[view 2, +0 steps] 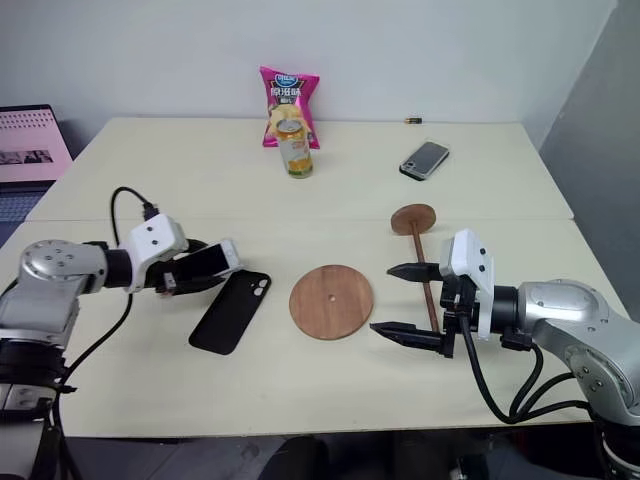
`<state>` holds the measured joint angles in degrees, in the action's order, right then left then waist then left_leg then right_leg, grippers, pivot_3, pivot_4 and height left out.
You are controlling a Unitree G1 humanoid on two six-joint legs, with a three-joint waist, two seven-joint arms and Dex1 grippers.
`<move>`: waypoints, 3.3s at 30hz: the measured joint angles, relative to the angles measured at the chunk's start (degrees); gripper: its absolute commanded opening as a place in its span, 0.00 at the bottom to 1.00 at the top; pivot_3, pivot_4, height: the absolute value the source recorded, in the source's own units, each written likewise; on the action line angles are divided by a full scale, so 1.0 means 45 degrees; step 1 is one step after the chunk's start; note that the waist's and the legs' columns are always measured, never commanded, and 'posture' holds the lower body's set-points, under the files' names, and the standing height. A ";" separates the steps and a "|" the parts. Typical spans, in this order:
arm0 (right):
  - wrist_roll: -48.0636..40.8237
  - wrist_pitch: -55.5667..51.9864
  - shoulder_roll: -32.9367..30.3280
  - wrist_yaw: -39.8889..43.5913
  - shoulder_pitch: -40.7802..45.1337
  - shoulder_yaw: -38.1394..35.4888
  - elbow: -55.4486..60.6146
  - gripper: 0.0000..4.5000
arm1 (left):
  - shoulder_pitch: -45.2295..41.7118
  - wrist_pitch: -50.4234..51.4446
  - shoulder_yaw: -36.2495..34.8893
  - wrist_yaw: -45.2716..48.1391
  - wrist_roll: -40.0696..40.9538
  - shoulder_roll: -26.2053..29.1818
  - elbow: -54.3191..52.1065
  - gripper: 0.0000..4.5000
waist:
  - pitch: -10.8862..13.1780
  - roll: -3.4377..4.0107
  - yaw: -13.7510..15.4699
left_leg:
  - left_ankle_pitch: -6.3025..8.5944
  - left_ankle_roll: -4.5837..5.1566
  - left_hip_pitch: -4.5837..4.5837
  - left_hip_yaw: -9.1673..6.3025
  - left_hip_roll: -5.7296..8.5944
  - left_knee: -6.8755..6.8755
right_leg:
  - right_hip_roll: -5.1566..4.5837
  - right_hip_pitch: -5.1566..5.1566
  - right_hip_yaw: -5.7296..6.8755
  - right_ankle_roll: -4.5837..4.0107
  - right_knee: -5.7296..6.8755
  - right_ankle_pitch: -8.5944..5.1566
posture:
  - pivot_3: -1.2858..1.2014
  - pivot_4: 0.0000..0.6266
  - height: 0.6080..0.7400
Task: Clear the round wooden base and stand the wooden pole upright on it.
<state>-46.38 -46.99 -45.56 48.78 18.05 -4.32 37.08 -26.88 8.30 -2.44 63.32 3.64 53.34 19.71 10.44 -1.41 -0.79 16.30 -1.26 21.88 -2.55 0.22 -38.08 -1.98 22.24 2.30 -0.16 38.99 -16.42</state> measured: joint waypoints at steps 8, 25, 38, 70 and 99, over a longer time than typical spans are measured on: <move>0.0247 0.0811 0.0747 0.1349 0.1975 0.1767 -0.0958 1.00 | 0.1947 0.1263 -0.2868 -0.3792 0.0057 0.0728 0.3176 0.73 | 0.0000 -0.0017 -0.0047 | 0.0001 0.0002 0.0004 -0.0024 -0.0007 0.0003 | -0.0002 0.0012 0.0021 -0.0001 0.0004 0.0000 | 0.52 0.24 1.00; 0.1150 0.1704 0.1020 0.2667 0.2618 0.3200 -0.1514 1.00 | 0.0592 0.1842 -0.3544 -0.5051 0.1132 0.0215 0.5572 0.99 | -0.0034 -0.0073 0.0118 | 0.0001 -0.0001 0.0010 -0.0020 0.0007 0.0002 | -0.0022 0.0018 0.0018 -0.0004 0.0004 0.0002 | 0.52 0.24 1.00; 0.1147 0.1585 0.0872 0.2395 0.2622 0.3133 -0.1494 1.00 | 0.2196 0.4769 -0.4271 -0.3196 0.3458 0.0393 -0.0267 0.99 | -0.0033 -0.0071 0.0137 | 0.0000 -0.0007 0.0012 -0.0009 0.0009 0.0004 | -0.0036 0.0015 0.0001 -0.0005 -0.0006 0.0002 | 0.52 0.24 1.00; 0.1059 0.1433 0.0384 0.1944 0.1845 0.2603 -0.1037 1.00 | 0.2929 1.0335 -0.1751 -0.6140 0.4504 -0.2201 -0.5709 0.23 | -0.0028 -0.0062 0.0159 | 0.0000 -0.0005 0.0002 -0.0013 0.0013 0.0003 | -0.0025 0.0005 -0.0001 -0.0005 -0.0002 0.0001 | 0.52 0.24 1.00; 0.1333 0.1826 0.0680 0.2516 0.2248 0.2823 -0.1348 1.00 | 0.2155 0.8855 -0.6279 -0.8197 0.4216 -0.1307 -0.3035 0.01 | -0.0028 -0.0062 0.0143 | 0.0000 -0.0005 0.0001 -0.0015 0.0011 0.0007 | -0.0025 0.0011 0.0001 -0.0004 -0.0008 0.0000 | 0.52 0.24 1.00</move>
<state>-40.38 -38.77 -42.50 60.10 28.17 8.39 31.02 -17.18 48.15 -30.69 26.43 22.61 47.46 6.06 10.32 -1.69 -0.15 16.30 -1.29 21.89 -2.62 0.27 -38.05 -2.09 22.29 2.30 -0.17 38.95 -16.42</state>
